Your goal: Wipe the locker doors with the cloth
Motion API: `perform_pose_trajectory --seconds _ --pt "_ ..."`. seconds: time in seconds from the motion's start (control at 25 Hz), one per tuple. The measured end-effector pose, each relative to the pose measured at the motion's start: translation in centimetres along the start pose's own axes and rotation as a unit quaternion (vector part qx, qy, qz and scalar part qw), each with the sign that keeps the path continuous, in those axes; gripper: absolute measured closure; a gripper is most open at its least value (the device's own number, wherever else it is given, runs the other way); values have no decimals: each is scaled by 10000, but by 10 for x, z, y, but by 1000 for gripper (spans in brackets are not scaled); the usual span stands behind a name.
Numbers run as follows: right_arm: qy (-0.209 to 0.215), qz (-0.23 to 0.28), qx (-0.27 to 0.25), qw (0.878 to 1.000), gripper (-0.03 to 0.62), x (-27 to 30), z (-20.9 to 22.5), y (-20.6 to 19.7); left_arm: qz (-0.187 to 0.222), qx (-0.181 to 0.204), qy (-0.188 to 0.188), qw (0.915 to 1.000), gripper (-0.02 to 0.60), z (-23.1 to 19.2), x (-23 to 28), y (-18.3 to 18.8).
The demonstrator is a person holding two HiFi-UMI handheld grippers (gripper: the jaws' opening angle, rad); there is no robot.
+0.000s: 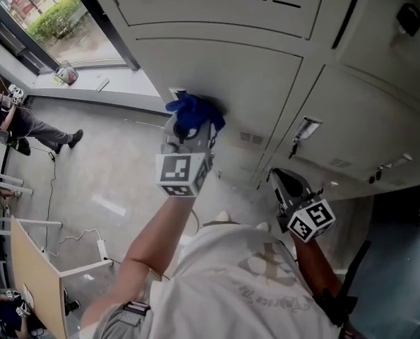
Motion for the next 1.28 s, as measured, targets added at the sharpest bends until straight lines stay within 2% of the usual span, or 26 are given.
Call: perform_pose_trajectory --seconds 0.24,0.44,0.56,0.68,0.96,1.28 --pt "-98 41 20 9999 586 -8 5 1 167 262 -854 9959 471 56 14 10" --pt "-151 78 31 9999 588 -12 8 2 390 500 -1257 9900 469 92 24 22" --pt "-176 100 51 9998 586 -15 9 1 600 531 -1583 9841 469 116 30 33" --pt "-188 128 96 9997 588 -17 9 0 678 844 -1925 9753 468 140 35 42" --pt "-278 213 50 9994 588 -25 12 4 919 1396 -2283 9591 466 172 40 65" --pt "-215 421 -493 9977 588 -33 7 42 1040 1357 -2258 9590 466 172 40 79"
Point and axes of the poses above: the fingertips, and each gripper's own axes: x forward along the fingers, z to its right, y out of its top, the point moved 1 cm from there along -x, backward along the fingers, and after that the axes turned 9 degrees about -y, right-handed, at the moved point
